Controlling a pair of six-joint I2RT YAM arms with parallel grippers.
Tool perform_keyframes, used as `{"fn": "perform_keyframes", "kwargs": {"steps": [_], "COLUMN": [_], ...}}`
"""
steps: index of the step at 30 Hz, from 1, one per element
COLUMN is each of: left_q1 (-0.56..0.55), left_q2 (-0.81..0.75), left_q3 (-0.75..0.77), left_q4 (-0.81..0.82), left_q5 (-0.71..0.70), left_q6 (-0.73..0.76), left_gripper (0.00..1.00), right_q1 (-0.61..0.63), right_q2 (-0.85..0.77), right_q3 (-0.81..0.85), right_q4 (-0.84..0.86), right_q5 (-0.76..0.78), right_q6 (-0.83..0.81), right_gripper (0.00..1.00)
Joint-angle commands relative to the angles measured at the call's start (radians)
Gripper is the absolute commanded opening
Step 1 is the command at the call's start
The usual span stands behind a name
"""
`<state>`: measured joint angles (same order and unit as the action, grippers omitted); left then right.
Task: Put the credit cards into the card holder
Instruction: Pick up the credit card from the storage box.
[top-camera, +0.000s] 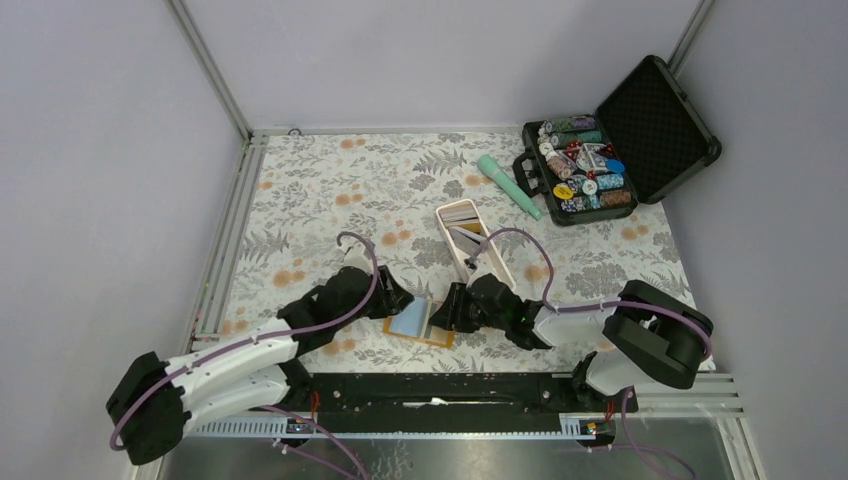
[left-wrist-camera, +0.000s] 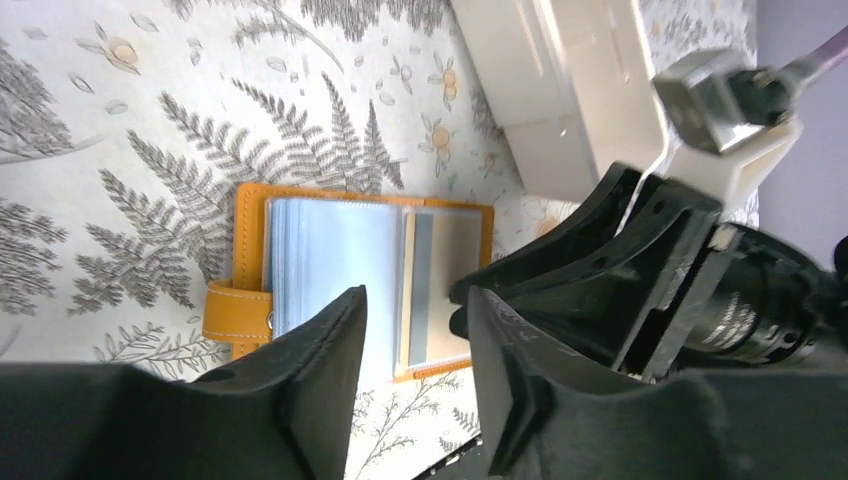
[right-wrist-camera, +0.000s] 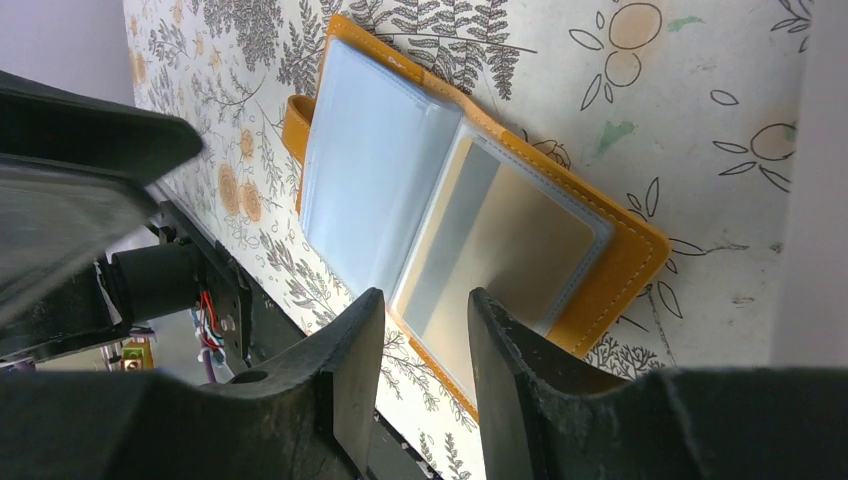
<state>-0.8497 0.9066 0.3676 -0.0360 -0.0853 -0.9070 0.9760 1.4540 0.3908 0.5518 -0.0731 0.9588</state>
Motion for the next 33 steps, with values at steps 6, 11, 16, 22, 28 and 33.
{"fn": "perform_keyframes", "kwargs": {"steps": [6,11,16,22,28,33], "left_q1": [0.005,0.003,-0.009,-0.062,-0.095,-0.103], "left_q2": [-0.016,0.121,0.215,0.315,0.349,0.313], "left_q3": [0.116,0.087,0.083,0.140,0.148,0.199], "left_q4": [-0.075,0.096,0.249,0.264,0.268,0.218], "left_q5": [-0.005,0.080,0.127,0.152,0.145,0.092], "left_q6": [0.103,0.020,-0.040,-0.026,-0.037,-0.028], "left_gripper": [0.54,0.52,0.51,0.51,0.50,0.50], "right_q1": [0.006,0.006,0.006,-0.016,-0.134,-0.233], "right_q2": [-0.028,-0.111,-0.289,-0.471,-0.480,-0.372], "right_q3": [0.032,0.038,0.040,0.155,0.243,0.330], "right_q4": [-0.046,-0.099,-0.233,-0.608,-0.700,-0.746], "right_q5": [0.023,0.019,0.065,0.263,0.283,0.260], "right_q6": [-0.014,-0.017,-0.036,-0.190,-0.323,-0.414], "right_gripper": [0.43,0.43,0.45,0.50,0.52,0.52]}}
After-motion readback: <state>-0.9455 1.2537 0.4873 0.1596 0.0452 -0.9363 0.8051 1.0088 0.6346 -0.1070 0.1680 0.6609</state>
